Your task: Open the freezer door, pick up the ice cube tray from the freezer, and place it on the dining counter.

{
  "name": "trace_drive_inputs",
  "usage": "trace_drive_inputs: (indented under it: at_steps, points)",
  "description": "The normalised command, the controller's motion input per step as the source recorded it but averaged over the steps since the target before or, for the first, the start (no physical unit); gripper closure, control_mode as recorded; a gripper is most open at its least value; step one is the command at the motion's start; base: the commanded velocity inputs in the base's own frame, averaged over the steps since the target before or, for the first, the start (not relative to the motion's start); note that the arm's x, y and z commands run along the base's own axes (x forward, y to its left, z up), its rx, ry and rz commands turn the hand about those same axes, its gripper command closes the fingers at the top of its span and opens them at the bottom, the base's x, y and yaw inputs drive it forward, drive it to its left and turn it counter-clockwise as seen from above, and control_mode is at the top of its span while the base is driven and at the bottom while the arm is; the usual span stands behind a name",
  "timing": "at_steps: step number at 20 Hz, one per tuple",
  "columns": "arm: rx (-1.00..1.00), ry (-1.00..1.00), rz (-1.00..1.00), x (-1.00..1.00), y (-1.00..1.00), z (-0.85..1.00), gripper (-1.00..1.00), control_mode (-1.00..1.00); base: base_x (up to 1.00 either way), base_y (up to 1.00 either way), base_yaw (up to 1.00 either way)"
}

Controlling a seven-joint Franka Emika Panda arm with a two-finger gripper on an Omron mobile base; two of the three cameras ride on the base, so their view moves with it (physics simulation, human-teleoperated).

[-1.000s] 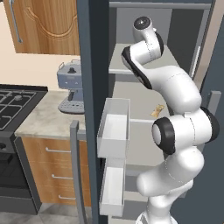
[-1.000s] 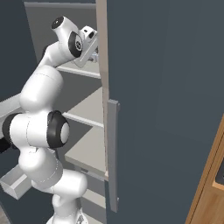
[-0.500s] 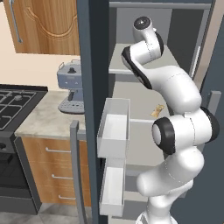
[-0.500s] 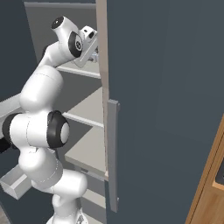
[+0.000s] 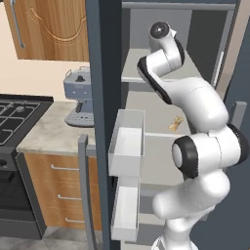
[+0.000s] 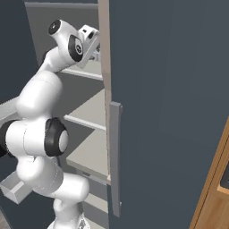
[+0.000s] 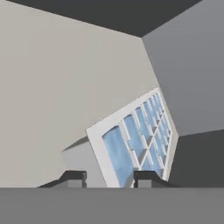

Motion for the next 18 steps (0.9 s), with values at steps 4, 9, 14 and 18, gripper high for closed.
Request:
trace_drive_inputs:
  at_steps: [4,9,14,18]
  points:
    - [-0.03,-0.19,0.0,-0.13,0.0,0.0,1.0,-1.0,0.0,0.0,0.0]
    - [-0.03,-0.19,0.0,-0.12,0.0,0.01,1.0,-1.0,0.0,0.0,0.0]
    - [0.0,-0.04,0.0,-0.23,0.0,0.1,1.0,-1.0,0.0,0.0,0.0]
    - [0.0,0.0,0.0,-0.25,0.0,0.22,1.0,-1.0,0.0,0.0,0.0]
